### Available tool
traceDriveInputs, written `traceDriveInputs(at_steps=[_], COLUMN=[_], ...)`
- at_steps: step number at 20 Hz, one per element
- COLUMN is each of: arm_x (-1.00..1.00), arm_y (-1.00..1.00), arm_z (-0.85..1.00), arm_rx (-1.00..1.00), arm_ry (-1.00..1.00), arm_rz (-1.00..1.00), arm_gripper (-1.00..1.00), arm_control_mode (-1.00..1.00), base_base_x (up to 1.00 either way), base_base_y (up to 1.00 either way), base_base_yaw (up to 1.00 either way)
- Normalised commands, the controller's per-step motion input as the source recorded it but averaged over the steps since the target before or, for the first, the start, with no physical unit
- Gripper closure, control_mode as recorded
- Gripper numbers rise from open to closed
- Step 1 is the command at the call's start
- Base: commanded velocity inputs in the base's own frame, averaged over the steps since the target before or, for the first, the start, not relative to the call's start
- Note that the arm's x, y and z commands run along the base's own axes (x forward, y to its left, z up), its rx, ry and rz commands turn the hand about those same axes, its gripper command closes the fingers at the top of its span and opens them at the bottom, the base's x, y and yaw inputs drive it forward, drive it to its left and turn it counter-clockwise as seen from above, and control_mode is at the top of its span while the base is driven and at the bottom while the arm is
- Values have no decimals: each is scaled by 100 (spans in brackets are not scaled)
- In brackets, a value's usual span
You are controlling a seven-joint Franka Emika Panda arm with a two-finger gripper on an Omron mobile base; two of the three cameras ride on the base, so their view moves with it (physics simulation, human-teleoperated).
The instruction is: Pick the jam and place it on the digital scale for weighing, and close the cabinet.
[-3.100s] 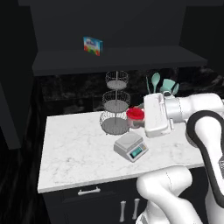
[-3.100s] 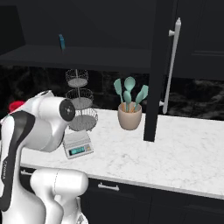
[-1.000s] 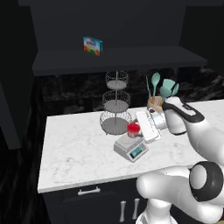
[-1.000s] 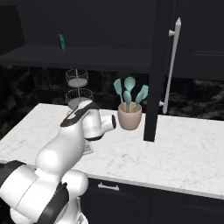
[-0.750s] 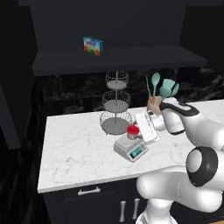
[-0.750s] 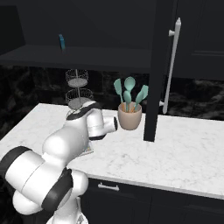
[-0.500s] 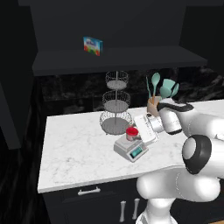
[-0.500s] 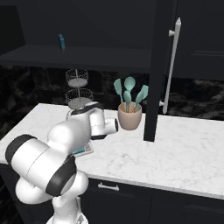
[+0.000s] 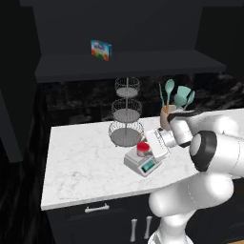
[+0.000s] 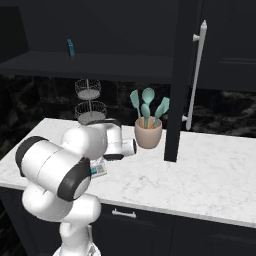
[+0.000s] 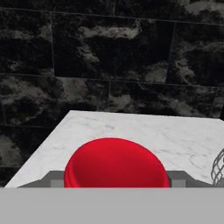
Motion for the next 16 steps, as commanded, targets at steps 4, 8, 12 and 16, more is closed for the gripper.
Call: traceDriveInputs(at_steps=[4,8,12,16], arm_x=[25,39,30,9], arm_y=[0,0,0,0], arm_z=[-19,-8,-13,-21], arm_rx=[0,0,0,0], arm_ry=[0,3,1,4], arm_rz=[0,0,0,0], arm_gripper=[100,100,100,100], arm_control_mode=[-100,-100,-100,-100], base_base_x=[0,0,0,0], base_base_y=[0,0,0,0], base_base_yaw=[0,0,0,0])
